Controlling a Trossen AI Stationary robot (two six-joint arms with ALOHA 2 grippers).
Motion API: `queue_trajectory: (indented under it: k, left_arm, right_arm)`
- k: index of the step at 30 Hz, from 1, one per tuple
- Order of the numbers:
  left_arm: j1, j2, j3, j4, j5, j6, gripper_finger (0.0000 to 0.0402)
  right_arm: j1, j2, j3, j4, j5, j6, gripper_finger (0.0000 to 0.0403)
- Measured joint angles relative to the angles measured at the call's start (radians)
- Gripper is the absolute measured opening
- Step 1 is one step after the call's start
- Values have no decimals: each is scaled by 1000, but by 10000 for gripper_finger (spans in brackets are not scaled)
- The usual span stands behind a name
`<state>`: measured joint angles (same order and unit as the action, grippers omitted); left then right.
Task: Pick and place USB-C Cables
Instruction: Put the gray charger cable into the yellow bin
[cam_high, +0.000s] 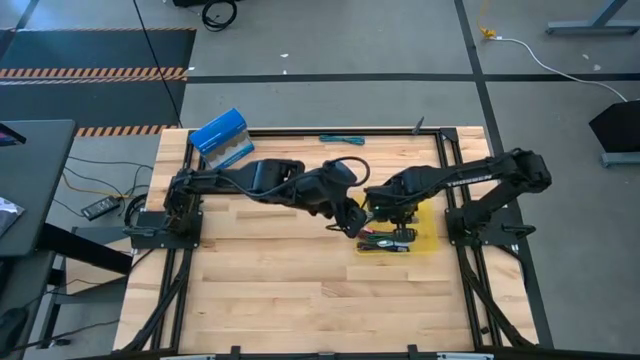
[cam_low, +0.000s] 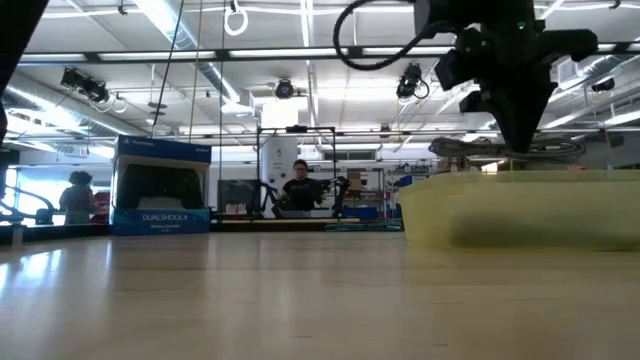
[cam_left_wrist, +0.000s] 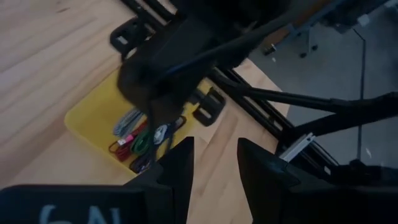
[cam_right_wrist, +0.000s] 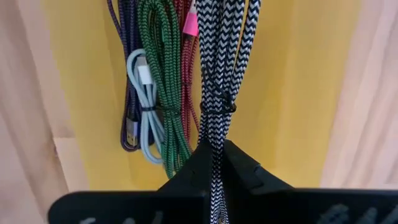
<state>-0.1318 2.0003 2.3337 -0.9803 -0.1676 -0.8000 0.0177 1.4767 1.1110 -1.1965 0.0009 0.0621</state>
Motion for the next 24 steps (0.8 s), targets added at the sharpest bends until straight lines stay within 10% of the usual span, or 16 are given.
queue_trajectory:
  k: [24]
  left_arm:
    - [6,0,-1,78,53,118,130]
  right_arm:
    - [-33,70,0,22,-44,133,102]
